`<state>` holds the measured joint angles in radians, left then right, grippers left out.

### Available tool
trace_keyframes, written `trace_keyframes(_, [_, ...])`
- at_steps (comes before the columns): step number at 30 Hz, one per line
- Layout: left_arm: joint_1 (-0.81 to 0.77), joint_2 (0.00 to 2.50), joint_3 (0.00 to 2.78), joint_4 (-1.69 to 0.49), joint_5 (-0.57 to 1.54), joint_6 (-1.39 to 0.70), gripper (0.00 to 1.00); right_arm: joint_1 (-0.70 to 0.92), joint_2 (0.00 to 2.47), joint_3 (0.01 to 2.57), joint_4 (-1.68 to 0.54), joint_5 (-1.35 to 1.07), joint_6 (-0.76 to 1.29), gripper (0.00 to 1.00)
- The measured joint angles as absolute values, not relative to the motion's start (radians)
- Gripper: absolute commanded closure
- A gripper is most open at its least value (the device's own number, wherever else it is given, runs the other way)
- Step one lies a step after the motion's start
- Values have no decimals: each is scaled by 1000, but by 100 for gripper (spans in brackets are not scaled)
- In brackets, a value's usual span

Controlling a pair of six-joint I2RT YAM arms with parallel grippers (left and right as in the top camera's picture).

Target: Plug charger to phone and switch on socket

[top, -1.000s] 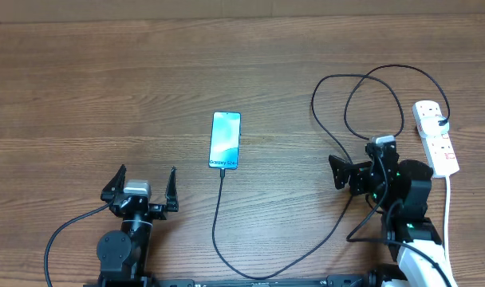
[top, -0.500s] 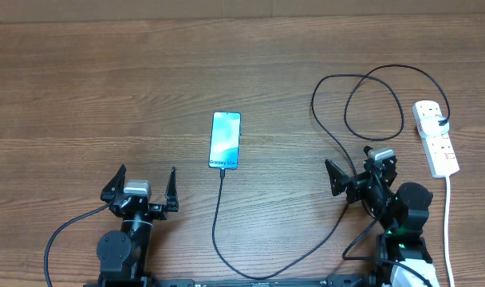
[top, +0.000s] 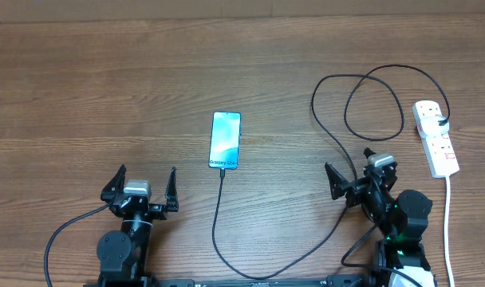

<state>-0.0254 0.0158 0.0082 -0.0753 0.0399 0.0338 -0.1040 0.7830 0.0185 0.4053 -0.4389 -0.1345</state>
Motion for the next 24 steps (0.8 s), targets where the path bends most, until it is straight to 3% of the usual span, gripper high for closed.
trace_keyframes(15, [-25, 16, 8, -75, 39, 34, 0, -103, 667, 18, 5, -352, -135, 0])
trace_keyframes(24, [-25, 16, 8, -75, 40, 34, 0, -103, 603, 19, -59, -339, -135, 0])
